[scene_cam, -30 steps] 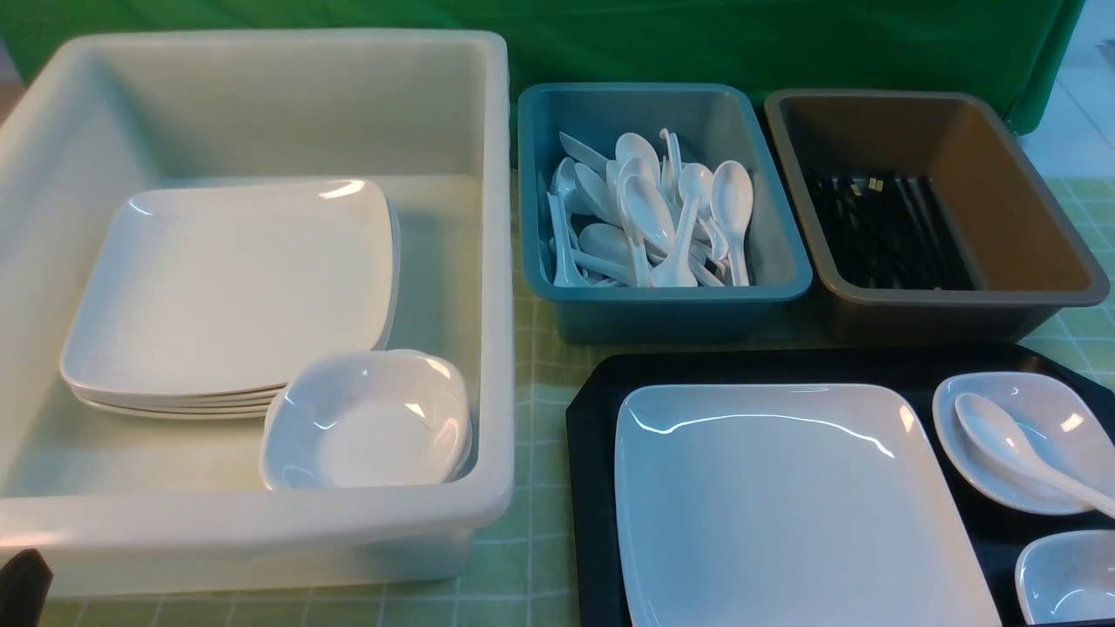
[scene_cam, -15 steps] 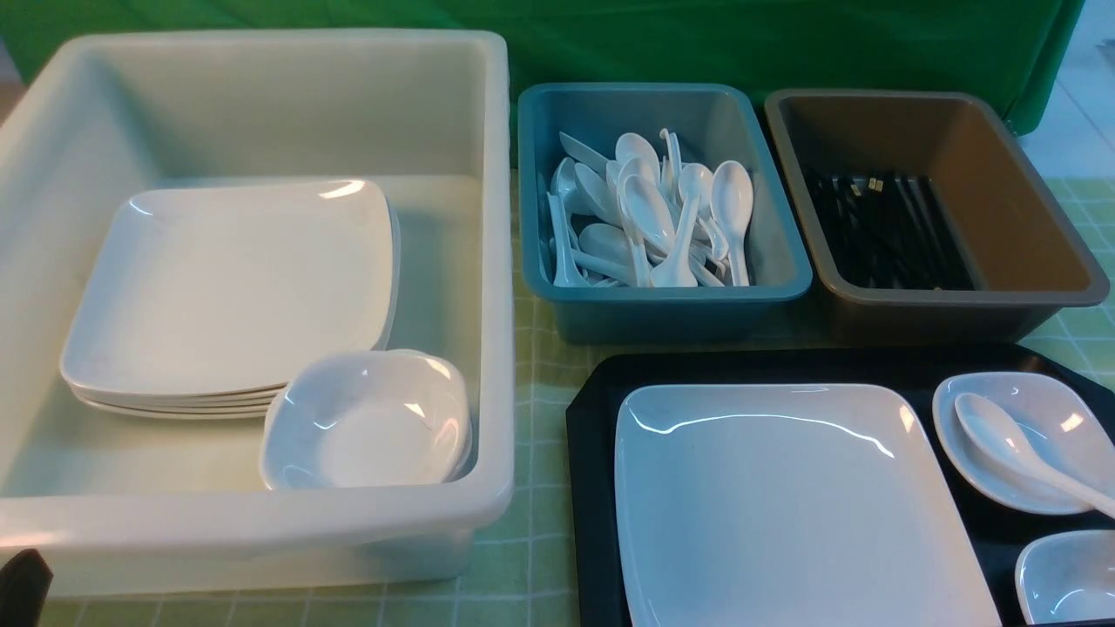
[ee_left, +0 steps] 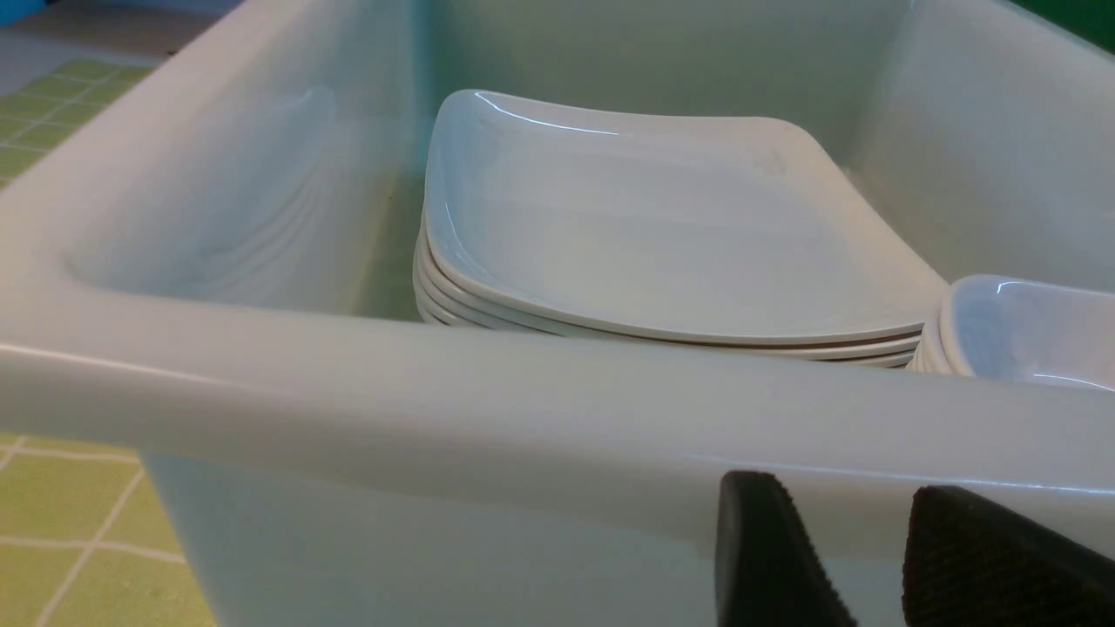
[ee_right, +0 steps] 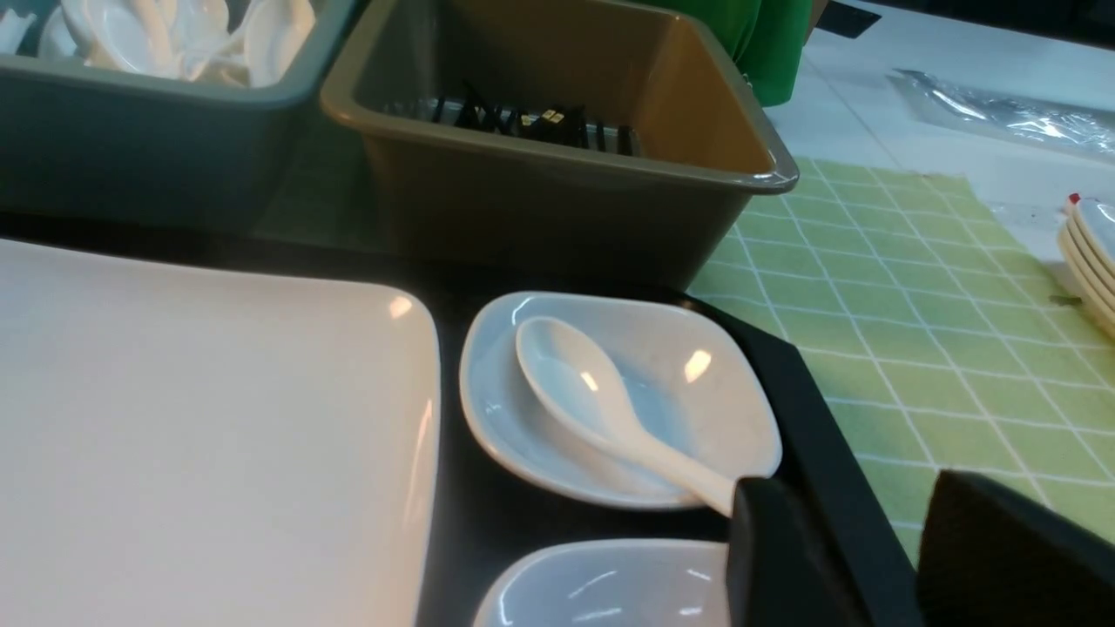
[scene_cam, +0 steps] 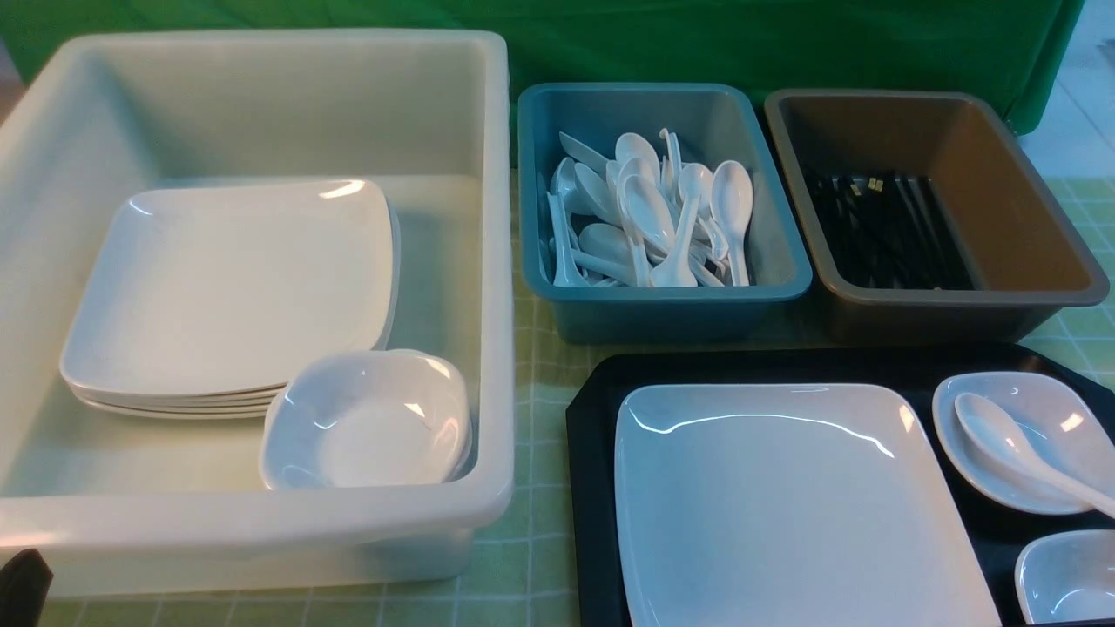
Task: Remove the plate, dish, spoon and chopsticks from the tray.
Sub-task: Use the right arm to grab a soup spoon from the plate
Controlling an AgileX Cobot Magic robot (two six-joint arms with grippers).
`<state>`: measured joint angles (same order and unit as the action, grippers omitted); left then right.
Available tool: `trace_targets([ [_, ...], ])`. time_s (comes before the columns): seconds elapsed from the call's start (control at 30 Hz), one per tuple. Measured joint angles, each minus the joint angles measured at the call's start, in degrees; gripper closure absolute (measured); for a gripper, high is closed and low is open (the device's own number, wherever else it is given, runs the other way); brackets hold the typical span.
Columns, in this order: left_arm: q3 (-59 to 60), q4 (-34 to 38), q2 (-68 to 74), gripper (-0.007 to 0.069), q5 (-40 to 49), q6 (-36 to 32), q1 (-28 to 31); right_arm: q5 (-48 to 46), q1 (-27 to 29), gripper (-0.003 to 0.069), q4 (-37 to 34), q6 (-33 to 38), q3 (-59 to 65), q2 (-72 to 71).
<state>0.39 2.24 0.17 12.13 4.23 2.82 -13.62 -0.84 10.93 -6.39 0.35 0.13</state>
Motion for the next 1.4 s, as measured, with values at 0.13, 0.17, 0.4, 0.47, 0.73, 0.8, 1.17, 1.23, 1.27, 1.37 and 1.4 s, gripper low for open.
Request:
trace_targets([
  [0.13, 0.00, 0.00, 0.00, 0.0402, 0.00, 0.00, 0.00, 0.00, 0.00, 0.0417, 0.00, 0.00, 0.00, 0.00],
  [0.17, 0.00, 0.00, 0.00, 0.0402, 0.00, 0.00, 0.00, 0.00, 0.00, 0.0417, 0.00, 0.00, 0.00, 0.00],
  [0.4, 0.00, 0.00, 0.00, 0.0402, 0.00, 0.00, 0.00, 0.00, 0.00, 0.0417, 0.00, 0.00, 0.00, 0.00],
  [0.47, 0.00, 0.00, 0.00, 0.0402, 0.00, 0.00, 0.00, 0.00, 0.00, 0.0417, 0.00, 0.00, 0.00, 0.00],
  [0.73, 0.00, 0.00, 0.00, 0.0402, 0.00, 0.00, 0.00, 4.20, 0.00, 0.0417, -4.37, -5.61, 0.00, 0.00],
  [0.8, 0.00, 0.00, 0.00, 0.0402, 0.00, 0.00, 0.00, 5.90, 0.00, 0.0417, -12.03, -15.53, 0.00, 0.00],
  [1.17, 0.00, 0.00, 0.00, 0.0402, 0.00, 0.00, 0.00, 4.13, -1.07, 0.0433, -23.51, -35.67, -0.64, 0.00],
  [1.23, 0.00, 0.00, 0.00, 0.0402, 0.00, 0.00, 0.00, 2.88, -2.38, 0.0468, -24.18, -32.53, -3.03, -0.05],
  [1.27, 0.00, 0.00, 0.00, 0.0402, 0.02, 0.00, 0.00, 2.61, -3.19, 0.0502, -24.38, -29.77, -5.38, -0.05],
  [1.37, 0.00, 0.00, 0.00, 0.0402, 0.02, 0.00, 0.00, 2.51, -4.94, 0.0608, -23.27, -22.16, -14.09, 2.03],
  [1.4, 0.00, 0.00, 0.00, 0.0402, 0.02, 0.00, 0.00, 1.45, -5.27, 0.0627, -21.46, -20.58, -18.36, 4.63],
])
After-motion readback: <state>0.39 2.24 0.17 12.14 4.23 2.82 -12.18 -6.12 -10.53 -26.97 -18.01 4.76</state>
